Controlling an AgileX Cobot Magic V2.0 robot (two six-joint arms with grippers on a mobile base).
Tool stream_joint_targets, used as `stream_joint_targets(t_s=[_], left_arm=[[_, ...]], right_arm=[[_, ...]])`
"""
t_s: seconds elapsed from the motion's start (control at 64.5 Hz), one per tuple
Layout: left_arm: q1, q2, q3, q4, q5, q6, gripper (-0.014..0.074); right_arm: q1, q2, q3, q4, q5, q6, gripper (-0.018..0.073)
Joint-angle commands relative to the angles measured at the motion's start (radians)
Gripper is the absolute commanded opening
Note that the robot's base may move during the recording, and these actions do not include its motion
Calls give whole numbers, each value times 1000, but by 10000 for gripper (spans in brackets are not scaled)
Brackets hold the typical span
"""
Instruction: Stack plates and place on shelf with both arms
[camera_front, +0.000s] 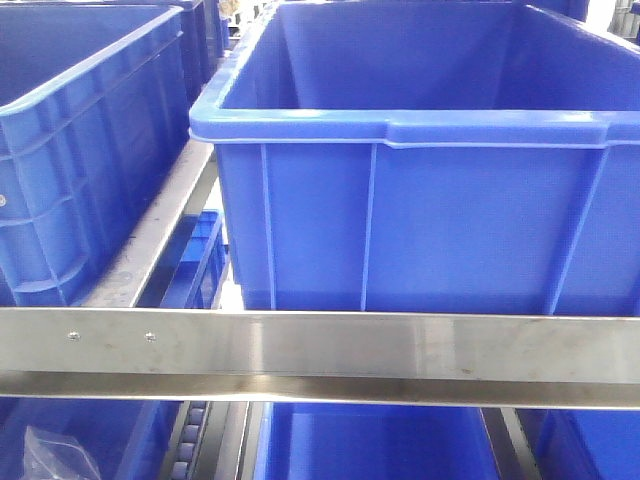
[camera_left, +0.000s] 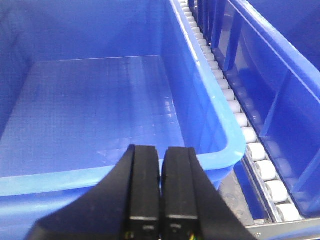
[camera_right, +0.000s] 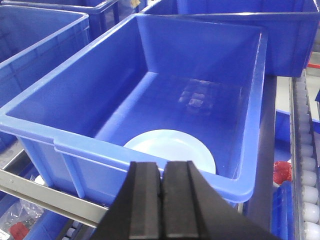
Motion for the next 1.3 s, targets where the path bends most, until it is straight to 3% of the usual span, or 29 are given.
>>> stream_joint_targets(t_s=[0.0, 0.171, 0.357, 0.605, 1.21, 1.287], left_arm=[[3, 5, -31, -2, -92, -3, 83], [3, 5, -31, -2, -92, -3, 82], [3, 5, -31, -2, -92, -3, 83], [3, 5, -31, -2, -94, -3, 83], [3, 5, -31, -2, -94, -3, 83], [3, 5, -31, -2, -94, -3, 83]], right_arm=[[-37, -3, -10, -3, -82, -3, 57], [-196, -107, 96, 76, -101, -2, 57], [-209, -208, 291, 205, -183, -2, 57], [-206, -249, 493, 206, -400, -4, 57], [-206, -249, 490, 167, -389, -22, 57], [-206, -249, 490, 92, -392, 6, 57]])
